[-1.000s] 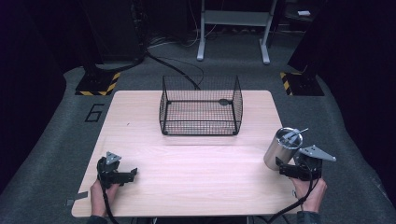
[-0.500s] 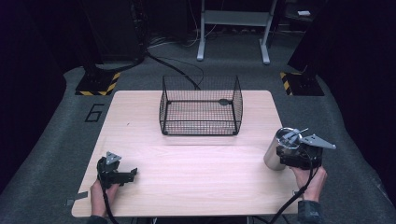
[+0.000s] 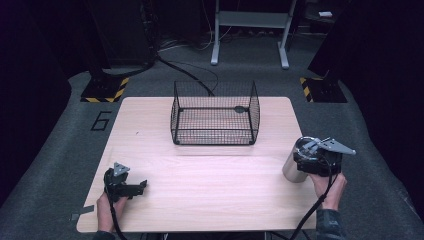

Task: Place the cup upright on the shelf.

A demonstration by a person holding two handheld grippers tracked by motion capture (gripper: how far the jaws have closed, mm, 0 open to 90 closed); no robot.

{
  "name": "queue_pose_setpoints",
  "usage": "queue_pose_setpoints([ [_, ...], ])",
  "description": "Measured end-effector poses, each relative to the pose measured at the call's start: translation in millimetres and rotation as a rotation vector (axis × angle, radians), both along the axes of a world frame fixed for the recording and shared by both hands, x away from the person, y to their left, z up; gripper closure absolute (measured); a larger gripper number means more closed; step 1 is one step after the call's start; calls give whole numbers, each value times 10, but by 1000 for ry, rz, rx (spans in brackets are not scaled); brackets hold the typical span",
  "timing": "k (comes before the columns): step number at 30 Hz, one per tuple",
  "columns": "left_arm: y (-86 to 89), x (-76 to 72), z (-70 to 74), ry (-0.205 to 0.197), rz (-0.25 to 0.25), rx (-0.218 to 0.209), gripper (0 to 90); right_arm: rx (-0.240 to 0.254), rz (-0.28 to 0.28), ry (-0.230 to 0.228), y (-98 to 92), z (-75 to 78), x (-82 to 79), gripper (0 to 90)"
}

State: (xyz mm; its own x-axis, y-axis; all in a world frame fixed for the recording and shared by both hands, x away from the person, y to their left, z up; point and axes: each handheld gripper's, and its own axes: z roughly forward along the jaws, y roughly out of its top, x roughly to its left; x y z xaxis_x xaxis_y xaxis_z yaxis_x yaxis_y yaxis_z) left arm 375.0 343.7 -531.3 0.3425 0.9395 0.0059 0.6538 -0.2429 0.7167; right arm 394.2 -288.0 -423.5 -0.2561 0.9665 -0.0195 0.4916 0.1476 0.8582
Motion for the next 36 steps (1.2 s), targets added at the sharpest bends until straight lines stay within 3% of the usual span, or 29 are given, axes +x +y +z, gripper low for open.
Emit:
queue_pose_setpoints([
  [14, -2, 0, -1, -1, 1, -2, 4, 27, -3, 1, 10, -29, 45, 33],
  [28, 7, 0, 4, 5, -8, 8, 5, 12, -2, -7, 24, -25, 29, 36],
  [36, 6, 0, 4, 4, -7, 7, 4, 10, 6, -24, 57, 51, 5, 36],
])
